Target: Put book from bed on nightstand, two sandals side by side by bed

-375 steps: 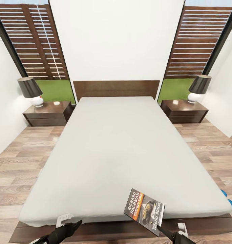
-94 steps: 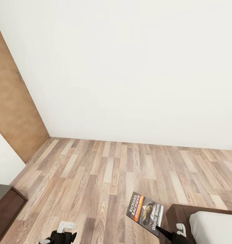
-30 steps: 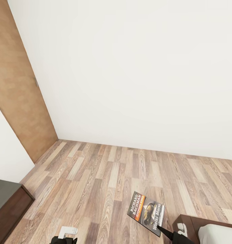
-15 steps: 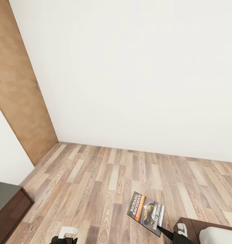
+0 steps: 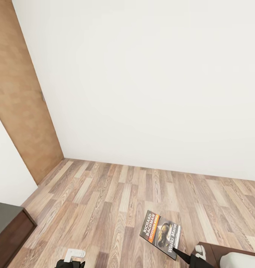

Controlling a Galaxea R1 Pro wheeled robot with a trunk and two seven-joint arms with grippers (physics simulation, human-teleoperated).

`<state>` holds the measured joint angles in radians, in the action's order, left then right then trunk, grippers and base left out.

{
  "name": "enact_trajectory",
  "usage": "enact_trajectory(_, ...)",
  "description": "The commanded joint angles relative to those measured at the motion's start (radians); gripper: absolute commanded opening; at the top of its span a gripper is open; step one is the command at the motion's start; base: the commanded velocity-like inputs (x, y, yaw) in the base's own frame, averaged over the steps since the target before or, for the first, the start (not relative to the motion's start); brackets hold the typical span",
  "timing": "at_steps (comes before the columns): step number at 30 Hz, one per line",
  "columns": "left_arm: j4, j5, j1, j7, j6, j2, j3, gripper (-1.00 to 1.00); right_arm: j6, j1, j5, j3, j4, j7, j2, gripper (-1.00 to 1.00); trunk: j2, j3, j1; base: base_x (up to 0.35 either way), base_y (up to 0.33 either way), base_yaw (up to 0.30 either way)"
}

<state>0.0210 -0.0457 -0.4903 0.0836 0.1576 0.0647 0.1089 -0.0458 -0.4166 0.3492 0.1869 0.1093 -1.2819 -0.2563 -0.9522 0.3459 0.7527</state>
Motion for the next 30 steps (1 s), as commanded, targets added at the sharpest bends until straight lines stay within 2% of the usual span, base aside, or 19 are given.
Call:
enact_trajectory(1,-0.001,-0.005,-0.001,0.002,0.004,0.0,0.008,1.0,-0.005,-0.001,-0.006,0.008,0.0,-0.004,0.0,-1.0,-0.001,-0.001,0.0,0.0,0.0,0.0)
enact_trajectory(30,-0.001,-0.005,-0.001,0.002,0.004,0.0,0.008,1.0,-0.005,-0.001,-0.006,0.008,0.0,-0.005,-0.001,-1.0,-0.001,-0.047,0.0,0.0,0.0,0.0)
